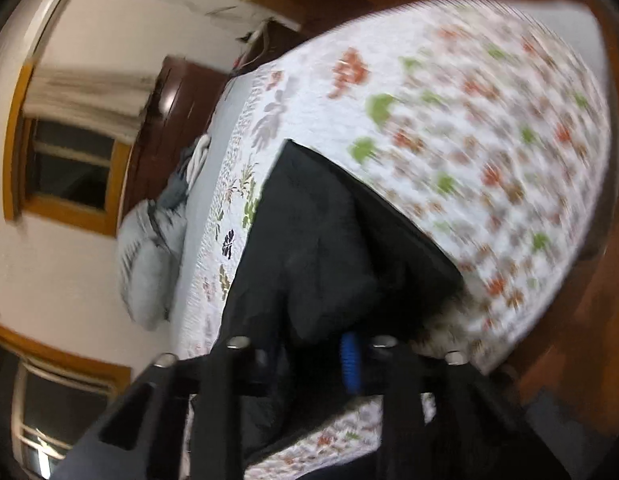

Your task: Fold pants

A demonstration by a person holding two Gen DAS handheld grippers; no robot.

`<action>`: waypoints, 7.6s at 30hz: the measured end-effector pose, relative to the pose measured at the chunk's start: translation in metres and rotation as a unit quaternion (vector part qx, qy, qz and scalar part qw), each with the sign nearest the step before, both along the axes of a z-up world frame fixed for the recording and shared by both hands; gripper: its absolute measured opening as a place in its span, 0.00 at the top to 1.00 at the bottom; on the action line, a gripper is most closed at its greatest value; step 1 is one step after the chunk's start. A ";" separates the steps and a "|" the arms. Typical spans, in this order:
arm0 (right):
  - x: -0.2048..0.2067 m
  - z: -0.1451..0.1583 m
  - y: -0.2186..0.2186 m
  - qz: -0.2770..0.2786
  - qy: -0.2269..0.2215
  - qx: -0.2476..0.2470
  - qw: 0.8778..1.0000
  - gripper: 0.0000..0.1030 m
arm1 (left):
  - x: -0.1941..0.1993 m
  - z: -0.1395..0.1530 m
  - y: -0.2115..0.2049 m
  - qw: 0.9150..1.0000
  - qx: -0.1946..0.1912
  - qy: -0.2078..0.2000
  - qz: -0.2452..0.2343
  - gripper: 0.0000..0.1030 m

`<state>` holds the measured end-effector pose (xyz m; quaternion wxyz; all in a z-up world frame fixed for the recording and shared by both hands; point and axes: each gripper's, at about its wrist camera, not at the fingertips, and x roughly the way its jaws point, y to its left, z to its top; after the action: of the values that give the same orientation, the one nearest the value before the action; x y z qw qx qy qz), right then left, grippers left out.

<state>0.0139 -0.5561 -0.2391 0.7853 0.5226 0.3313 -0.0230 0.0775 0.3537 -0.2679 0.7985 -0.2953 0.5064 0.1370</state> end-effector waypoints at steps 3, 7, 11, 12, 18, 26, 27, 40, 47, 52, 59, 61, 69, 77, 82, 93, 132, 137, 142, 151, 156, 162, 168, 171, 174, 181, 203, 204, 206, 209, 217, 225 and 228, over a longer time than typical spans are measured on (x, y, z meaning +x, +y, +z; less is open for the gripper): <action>0.006 0.035 0.008 0.019 -0.061 -0.044 0.997 0.89 | -0.002 -0.001 0.007 1.000 -0.006 -0.002 0.008 0.83; 0.006 -0.006 -0.001 0.011 0.001 -0.036 0.999 0.89 | -0.004 -0.006 0.006 1.000 0.006 0.000 0.006 0.81; -0.001 -0.039 -0.008 0.001 0.017 -0.006 1.000 0.89 | -0.003 -0.006 0.005 1.000 0.014 0.003 0.003 0.80; -0.004 -0.039 -0.009 -0.003 0.010 0.004 1.000 0.84 | -0.003 -0.006 0.005 1.000 0.017 0.002 0.000 0.80; -0.027 -0.030 -0.016 -0.026 -0.020 0.051 0.998 0.58 | -0.008 -0.005 0.009 1.000 0.013 -0.009 0.009 0.77; -0.010 -0.042 -0.013 -0.018 0.028 0.034 0.999 0.90 | -0.008 -0.008 0.007 0.999 0.022 -0.006 0.023 0.77; -0.010 -0.044 -0.014 -0.019 0.026 0.042 0.999 0.90 | -0.008 -0.009 0.007 0.999 0.023 -0.005 0.024 0.77; -0.083 -0.042 -0.049 -0.076 -0.026 0.084 0.993 0.35 | -0.036 -0.004 0.014 0.998 0.037 -0.026 0.052 0.29; -0.062 -0.053 -0.032 -0.063 -0.027 0.089 0.994 0.32 | -0.042 0.022 -0.002 0.997 0.034 -0.072 0.024 0.23; -0.045 -0.059 -0.026 -0.064 -0.021 0.098 0.993 0.31 | -0.033 0.025 -0.016 0.997 0.026 -0.076 -0.001 0.17; -0.023 -0.061 -0.021 -0.063 -0.024 0.102 0.992 0.30 | -0.018 0.017 -0.026 0.998 0.018 -0.065 -0.012 0.16; -0.022 -0.056 -0.022 -0.059 -0.038 0.105 0.992 0.32 | -0.015 0.012 -0.029 0.998 0.014 -0.062 -0.011 0.16; -0.013 -0.062 -0.027 -0.051 -0.047 0.108 0.992 0.39 | -0.011 0.000 -0.035 0.999 0.013 -0.044 -0.011 0.16; -0.004 -0.055 -0.026 -0.044 -0.050 0.102 0.993 0.39 | -0.009 -0.010 -0.036 1.000 0.005 -0.028 -0.007 0.14; 0.007 -0.043 -0.022 -0.040 -0.053 0.090 0.994 0.60 | -0.006 -0.011 -0.040 1.000 0.013 -0.021 -0.012 0.14; 0.021 0.004 -0.008 -0.037 -0.051 0.033 0.997 0.79 | -0.013 -0.011 -0.036 1.000 0.016 -0.018 0.004 0.13; 0.053 0.172 0.119 0.068 -0.100 -0.151 0.981 0.80 | -0.022 -0.008 -0.038 1.000 0.012 -0.024 -0.004 0.14; 0.059 0.188 0.143 0.091 -0.104 -0.174 0.975 0.80 | -0.024 -0.012 -0.035 1.000 -0.002 -0.023 -0.001 0.13; 0.066 0.205 0.167 0.112 -0.109 -0.198 0.968 0.80 | -0.025 -0.014 -0.033 1.000 -0.014 -0.022 0.000 0.13; 0.075 0.225 0.219 0.153 -0.109 -0.258 0.948 0.80 | -0.029 -0.016 -0.030 0.999 -0.025 -0.023 0.003 0.13; 0.080 0.229 0.247 0.177 -0.111 -0.282 0.936 0.80 | -0.031 -0.017 -0.028 0.999 -0.031 -0.023 0.005 0.13; 0.084 0.232 0.276 0.199 -0.111 -0.304 0.925 0.80 | -0.032 -0.019 -0.026 0.999 -0.035 -0.023 0.005 0.13; 0.085 0.231 0.303 0.221 -0.112 -0.323 0.913 0.80 | -0.033 -0.019 -0.025 0.999 -0.036 -0.023 0.005 0.13; 0.086 0.229 0.315 0.230 -0.114 -0.324 0.911 0.80 | -0.033 -0.019 -0.025 0.999 -0.036 -0.023 0.005 0.13; 0.089 0.225 0.327 0.240 -0.114 -0.319 0.910 0.80 | -0.032 -0.019 -0.026 0.999 -0.034 -0.023 0.004 0.13; 0.095 0.214 0.370 0.273 -0.111 -0.343 0.892 0.80 | -0.029 -0.015 -0.030 1.000 -0.017 -0.022 -0.002 0.13; 0.094 0.152 0.472 0.358 -0.059 -0.424 0.830 0.80 | -0.021 -0.018 -0.034 1.000 -0.011 -0.016 -0.007 0.12; 0.094 0.151 0.474 0.359 -0.058 -0.428 0.828 0.80 | -0.021 -0.018 -0.035 1.000 -0.010 -0.016 -0.007 0.12; 0.094 0.150 0.476 0.359 -0.057 -0.431 0.826 0.80 | -0.020 -0.018 -0.036 1.000 -0.010 -0.015 -0.007 0.12; 0.096 0.147 0.478 0.360 -0.055 -0.432 0.825 0.80 | -0.019 -0.018 -0.037 1.000 -0.009 -0.013 -0.006 0.12; 0.101 0.134 0.487 0.373 -0.053 -0.439 0.816 0.80 | -0.013 -0.022 -0.041 1.000 -0.011 -0.010 -0.003 0.11; 0.103 0.119 0.496 0.394 -0.049 -0.439 0.806 0.80 | -0.007 -0.020 -0.046 1.000 -0.003 -0.016 -0.004 0.10; 0.103 0.114 0.500 0.398 -0.047 -0.447 0.800 0.80 | -0.006 -0.020 -0.045 1.000 -0.004 -0.017 -0.004 0.10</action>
<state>0.1173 -0.0563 -0.1246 0.8862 -0.0636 0.4259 0.1712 0.0710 0.3091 -0.2875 0.8066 -0.2986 0.4942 0.1265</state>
